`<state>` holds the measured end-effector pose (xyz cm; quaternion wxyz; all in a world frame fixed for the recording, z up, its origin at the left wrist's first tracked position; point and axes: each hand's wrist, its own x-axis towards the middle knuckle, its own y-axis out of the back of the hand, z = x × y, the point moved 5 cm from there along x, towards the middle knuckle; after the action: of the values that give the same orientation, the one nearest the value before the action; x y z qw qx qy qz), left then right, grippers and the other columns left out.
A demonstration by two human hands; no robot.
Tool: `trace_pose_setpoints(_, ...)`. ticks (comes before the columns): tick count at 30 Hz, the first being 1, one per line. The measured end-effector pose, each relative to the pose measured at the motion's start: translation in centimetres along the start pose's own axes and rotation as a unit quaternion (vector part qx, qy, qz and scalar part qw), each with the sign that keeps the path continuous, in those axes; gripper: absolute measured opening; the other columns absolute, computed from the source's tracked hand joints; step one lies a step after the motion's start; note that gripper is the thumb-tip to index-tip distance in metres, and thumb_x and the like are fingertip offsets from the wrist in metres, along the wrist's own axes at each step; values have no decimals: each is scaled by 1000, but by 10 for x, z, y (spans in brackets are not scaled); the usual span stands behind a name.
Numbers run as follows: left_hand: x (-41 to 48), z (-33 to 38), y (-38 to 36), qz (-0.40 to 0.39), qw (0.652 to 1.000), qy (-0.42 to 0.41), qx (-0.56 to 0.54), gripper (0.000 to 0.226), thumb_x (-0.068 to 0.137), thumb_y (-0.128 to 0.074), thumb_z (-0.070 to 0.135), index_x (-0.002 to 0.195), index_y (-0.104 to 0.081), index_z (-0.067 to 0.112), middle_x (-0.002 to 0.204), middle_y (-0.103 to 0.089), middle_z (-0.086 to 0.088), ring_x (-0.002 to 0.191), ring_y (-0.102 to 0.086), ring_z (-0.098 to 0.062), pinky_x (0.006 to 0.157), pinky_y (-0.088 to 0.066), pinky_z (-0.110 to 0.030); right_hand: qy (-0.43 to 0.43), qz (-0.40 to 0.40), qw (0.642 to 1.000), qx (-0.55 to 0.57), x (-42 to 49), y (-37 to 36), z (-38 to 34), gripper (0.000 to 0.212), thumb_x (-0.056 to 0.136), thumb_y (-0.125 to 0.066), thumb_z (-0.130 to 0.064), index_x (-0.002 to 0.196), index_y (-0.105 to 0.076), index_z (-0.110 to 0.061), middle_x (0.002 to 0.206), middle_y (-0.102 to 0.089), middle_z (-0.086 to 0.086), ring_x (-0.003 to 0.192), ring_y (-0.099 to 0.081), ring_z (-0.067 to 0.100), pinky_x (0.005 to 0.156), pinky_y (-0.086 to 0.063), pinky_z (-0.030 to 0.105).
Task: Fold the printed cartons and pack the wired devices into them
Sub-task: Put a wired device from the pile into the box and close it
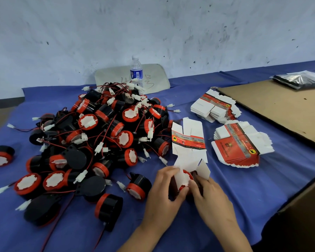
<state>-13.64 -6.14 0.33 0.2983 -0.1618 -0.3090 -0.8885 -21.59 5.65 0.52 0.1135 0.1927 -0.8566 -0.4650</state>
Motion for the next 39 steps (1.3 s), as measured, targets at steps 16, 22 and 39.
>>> trace_pose_setpoints(16,-1,3,-3,41,983,-68,167,32,83,-70,22,115,-72,22,153,-30,-7,139,-26,-22,105,-41,-45,176,89,970,139,-20,-9,-9,60,100,-44,-16,137,-24,-60,143,-19,-47,140,-29,3,93,-25,-5)
trace_pose_setpoints(22,-7,9,-10,47,975,-54,209,39,73,-82,12,110,-74,21,147,-36,-13,133,-38,-30,101,-44,-42,116,95,951,272,-20,-6,-13,53,98,-43,-26,126,-29,-69,127,-54,-33,126,-50,1,92,-44,11)
trace_pose_setpoints(39,-1,6,-16,-25,978,-112,174,31,82,-70,37,108,-67,21,114,-58,4,113,-44,-9,93,-42,-19,-1,84,863,498,40,40,-3,32,87,-51,-52,94,-74,-32,107,-71,-3,100,-65,14,83,-46,29)
